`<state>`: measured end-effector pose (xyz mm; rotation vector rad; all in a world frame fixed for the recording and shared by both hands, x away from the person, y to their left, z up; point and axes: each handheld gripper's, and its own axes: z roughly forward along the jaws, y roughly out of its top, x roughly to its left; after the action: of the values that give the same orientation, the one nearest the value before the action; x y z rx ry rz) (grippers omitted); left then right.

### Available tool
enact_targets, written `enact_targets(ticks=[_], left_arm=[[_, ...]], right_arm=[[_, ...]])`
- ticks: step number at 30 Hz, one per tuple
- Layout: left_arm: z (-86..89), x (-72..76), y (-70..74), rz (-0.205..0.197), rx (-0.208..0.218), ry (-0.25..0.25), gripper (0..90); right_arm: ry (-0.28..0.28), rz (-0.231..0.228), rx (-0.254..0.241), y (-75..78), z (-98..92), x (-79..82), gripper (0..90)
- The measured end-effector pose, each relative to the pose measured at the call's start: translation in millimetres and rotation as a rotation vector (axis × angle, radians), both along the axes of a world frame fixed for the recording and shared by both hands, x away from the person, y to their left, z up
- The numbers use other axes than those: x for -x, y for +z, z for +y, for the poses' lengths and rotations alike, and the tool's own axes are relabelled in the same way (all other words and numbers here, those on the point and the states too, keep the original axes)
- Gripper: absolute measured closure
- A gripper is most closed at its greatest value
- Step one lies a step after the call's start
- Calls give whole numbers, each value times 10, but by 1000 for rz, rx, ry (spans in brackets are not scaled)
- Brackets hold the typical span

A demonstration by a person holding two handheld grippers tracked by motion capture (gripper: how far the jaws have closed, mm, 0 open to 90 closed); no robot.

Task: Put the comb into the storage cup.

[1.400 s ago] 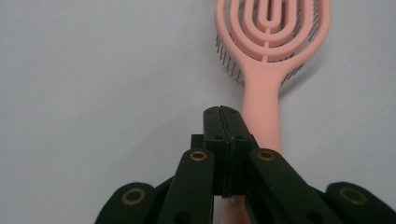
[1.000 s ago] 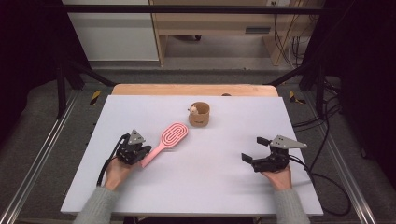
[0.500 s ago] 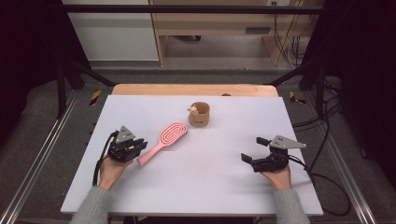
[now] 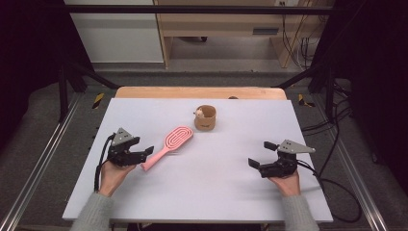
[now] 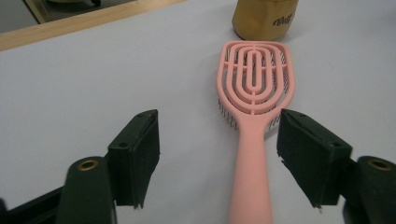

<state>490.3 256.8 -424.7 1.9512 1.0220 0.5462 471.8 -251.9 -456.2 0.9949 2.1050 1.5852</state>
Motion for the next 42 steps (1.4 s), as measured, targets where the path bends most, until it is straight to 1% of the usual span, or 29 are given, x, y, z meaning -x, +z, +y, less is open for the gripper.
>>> enact_targets(ticks=[2, 5, 7, 9, 10, 12, 13, 15, 21, 25, 29, 34, 39, 40, 41, 42], left_arm=[[1, 5, 17, 1, 0, 1, 212], [4, 6, 36, 7, 17, 3, 154], [3, 7, 53, 11, 11, 5, 117], [5, 12, 72, 7, 9, 15, 82], [6, 12, 81, 10, 18, 12, 50], [10, 18, 104, 12, 16, 8, 40], [7, 26, 117, 6, 11, 17, 25], [1, 34, 140, 1, 8, 14, 7], [-21, 64, 202, -13, 14, 0, 0], [-50, 88, 252, -21, 15, -18, 0], [-86, 101, 303, -29, 6, -39, 0], [-127, 97, 354, -32, -2, -51, 0], [-142, 80, 373, -29, 2, -55, 0], [-145, 72, 375, -29, -3, -55, 0], [-156, 65, 374, -31, 2, -53, 0], [-164, 54, 376, -26, -3, -58, 0]], right_arm=[[1, -1, -3, 3, -3, 2, 2], [1, -1, -3, 4, -4, 3, 2], [2, 0, -2, 2, -1, 1, 2], [1, 0, -1, 2, -2, 1, 2], [2, -1, -4, 4, -3, 3, 2], [2, -1, -4, 5, -4, 3, 2], [1, -1, -3, 5, -5, 3, 2], [2, -2, -3, 5, -4, 3, 2], [1, -3, -4, 7, -7, 3, 2], [1, -1, -2, 6, -6, 2, 2], [1, -1, -2, 6, -6, 3, 2], [0, 0, -1, 4, -6, 1, 2], [-1, -1, -1, 4, -6, 2, 2], [0, -1, 0, 4, -6, 2, 2], [-1, 0, 0, 3, -4, 1, 2], [-1, 0, -1, 2, -4, 1, 2]])
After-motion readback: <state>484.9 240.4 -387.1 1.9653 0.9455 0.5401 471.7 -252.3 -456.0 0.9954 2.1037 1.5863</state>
